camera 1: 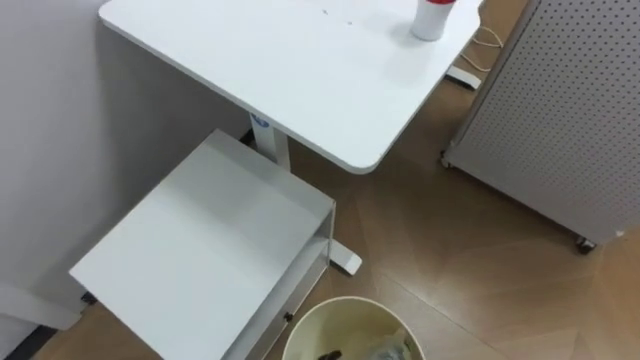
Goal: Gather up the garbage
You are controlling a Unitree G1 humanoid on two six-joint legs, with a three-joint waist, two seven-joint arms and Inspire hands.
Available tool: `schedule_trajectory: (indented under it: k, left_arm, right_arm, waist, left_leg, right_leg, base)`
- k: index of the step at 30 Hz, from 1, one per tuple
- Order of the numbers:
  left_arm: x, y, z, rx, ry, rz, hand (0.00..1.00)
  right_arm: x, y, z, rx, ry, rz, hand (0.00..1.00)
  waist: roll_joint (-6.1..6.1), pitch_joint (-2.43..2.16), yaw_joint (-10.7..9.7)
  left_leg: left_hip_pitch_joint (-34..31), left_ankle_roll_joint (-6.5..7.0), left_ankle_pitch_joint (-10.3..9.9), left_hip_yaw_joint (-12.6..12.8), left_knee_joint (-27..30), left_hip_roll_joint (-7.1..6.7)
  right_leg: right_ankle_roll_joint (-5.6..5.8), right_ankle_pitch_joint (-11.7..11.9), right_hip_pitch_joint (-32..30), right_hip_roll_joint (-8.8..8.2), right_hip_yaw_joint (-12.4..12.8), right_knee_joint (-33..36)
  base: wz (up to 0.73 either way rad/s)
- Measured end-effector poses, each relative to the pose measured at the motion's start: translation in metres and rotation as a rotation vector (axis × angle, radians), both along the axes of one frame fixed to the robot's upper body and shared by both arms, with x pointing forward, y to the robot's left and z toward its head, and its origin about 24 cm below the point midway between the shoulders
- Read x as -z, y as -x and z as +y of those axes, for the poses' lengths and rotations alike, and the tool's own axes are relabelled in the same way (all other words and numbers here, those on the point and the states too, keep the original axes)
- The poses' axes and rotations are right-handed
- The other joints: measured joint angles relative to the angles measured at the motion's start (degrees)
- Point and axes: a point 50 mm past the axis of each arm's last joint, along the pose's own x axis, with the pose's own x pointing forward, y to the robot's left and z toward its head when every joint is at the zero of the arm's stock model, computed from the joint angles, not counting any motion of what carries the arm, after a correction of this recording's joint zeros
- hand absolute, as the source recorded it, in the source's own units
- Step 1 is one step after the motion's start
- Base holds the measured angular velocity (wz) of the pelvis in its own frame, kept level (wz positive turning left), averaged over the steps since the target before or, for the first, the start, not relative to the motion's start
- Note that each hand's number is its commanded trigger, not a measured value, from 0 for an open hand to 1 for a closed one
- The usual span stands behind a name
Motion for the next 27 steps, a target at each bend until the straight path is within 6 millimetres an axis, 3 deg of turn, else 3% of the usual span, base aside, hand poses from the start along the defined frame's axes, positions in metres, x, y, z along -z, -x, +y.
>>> schedule_trajectory:
  k: [4,11,14,20,22,23,27]
  left_arm:
    - [0.001,0.001,0.004,-0.006,-0.01,0.002,0.0]
    - [-0.005,-0.004,0.008,-0.065,0.043,-0.035,0.0]
    - [-0.009,-0.002,0.01,-0.114,0.094,-0.055,0.0]
    - [-0.034,-0.018,0.031,-0.269,0.174,-0.224,0.0]
    - [-0.04,-0.021,0.036,-0.304,0.193,-0.269,0.0]
    - [-0.046,-0.023,0.038,-0.323,0.207,-0.302,0.0]
    - [-0.061,-0.031,0.04,-0.375,0.245,-0.404,0.0]
  right_arm:
    - [0.003,0.008,-0.003,0.005,0.004,0.022,1.0]
    - [0.005,0.021,-0.012,0.045,-0.005,0.035,1.0]
    - [0.007,0.026,-0.014,0.055,-0.008,0.041,1.0]
    - [0.005,0.035,-0.028,0.076,0.017,0.038,1.0]
    - [0.006,0.038,-0.032,0.093,0.023,0.042,1.0]
    - [0.006,0.042,-0.033,0.108,0.023,0.046,1.0]
    - [0.007,0.045,-0.036,0.092,0.046,0.056,1.0]
  waist:
    - [0.34,-0.02,0.06]
    - [1.05,-0.08,0.13]
    - [0.83,-0.1,0.94]
    - [-0.05,-0.11,2.17]
    - [-0.81,-0.33,2.7]
    - [-1.25,-0.67,2.76]
    - [-2.26,-1.49,2.97]
  left_leg:
    - [3.81,-0.22,0.44,-0.01,-2.36,-0.69]
    - [7.97,-0.42,0.5,-0.5,-3.88,-0.64]
    - [10.63,-0.7,0.37,-0.66,-4.62,-0.89]
    - [13.38,-1.47,0.18,-3.99,-4.83,-1.74]
    - [15.04,-1.67,0.25,-4.81,-5.94,-2.08]
    - [15.85,-1.99,0.42,-6.11,-6.82,-2.37]
    - [19.4,-2.38,0.66,-6.25,-9.85,-2.2]
  right_leg:
    - [0.18,0.05,3.43,0.11,-0.04,-1.68]
    - [0.36,0.09,7.42,0.73,0.07,-3.67]
    - [0.33,-0.26,9.12,0.95,1.27,-3.74]
    - [0.09,-0.37,11.35,1.79,2.56,-3.95]
    - [0.0,-0.3,12.35,1.87,3.22,-4.35]
    - [0.03,-0.04,13.17,2.13,3.24,-5.19]
    - [0.26,1.58,16.36,3.24,4.2,-8.77]
  base:
    - [0.0]
    - [-0.02]
    - [-0.22]
    - [-0.18]
    - [-0.22]
    - [-0.09]
    - [-0.17]
